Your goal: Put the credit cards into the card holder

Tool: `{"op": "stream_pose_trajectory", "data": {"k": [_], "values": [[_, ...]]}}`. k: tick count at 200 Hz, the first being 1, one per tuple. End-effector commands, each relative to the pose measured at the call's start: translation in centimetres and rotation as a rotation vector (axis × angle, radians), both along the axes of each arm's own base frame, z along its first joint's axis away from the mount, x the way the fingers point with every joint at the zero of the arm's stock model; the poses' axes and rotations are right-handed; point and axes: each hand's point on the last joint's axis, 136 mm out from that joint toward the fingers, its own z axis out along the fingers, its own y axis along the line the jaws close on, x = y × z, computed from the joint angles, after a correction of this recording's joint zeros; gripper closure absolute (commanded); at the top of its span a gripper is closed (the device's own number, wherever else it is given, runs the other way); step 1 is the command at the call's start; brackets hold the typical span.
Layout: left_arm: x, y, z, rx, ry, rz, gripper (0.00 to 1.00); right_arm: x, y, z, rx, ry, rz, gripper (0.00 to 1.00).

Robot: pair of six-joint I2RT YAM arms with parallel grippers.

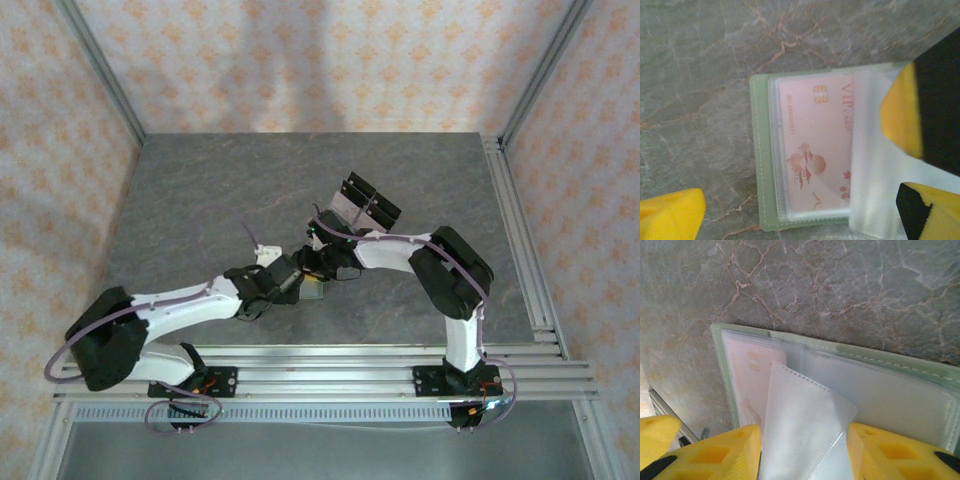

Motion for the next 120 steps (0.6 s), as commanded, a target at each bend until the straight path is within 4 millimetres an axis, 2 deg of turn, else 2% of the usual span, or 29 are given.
{"op": "stream_pose_trajectory", "data": {"k": [1,33,69,120], "values": [[-0.3,1.3,2.3,-0.012,-0.056,0.044,0.00,0.9,1.4,1.1,0.051,-0.011,-0.001,0.51],[-0.7,2.7,4.6,-0.044,-0.110,0.095,0.00,0.9,2.5,2.1,0.079,-0.014,0.005,0.51],[-1.2,3.9,5.5,-0.048,-0.128,0.141,0.00,0.6,4.4,3.2,0.106,-0.020,0.026,0.51],[-1.5,4.6,5.4,-0.043,-0.118,0.184,0.00,0.1,7.6,1.6,0.084,0.001,0.070,0.51]]}}
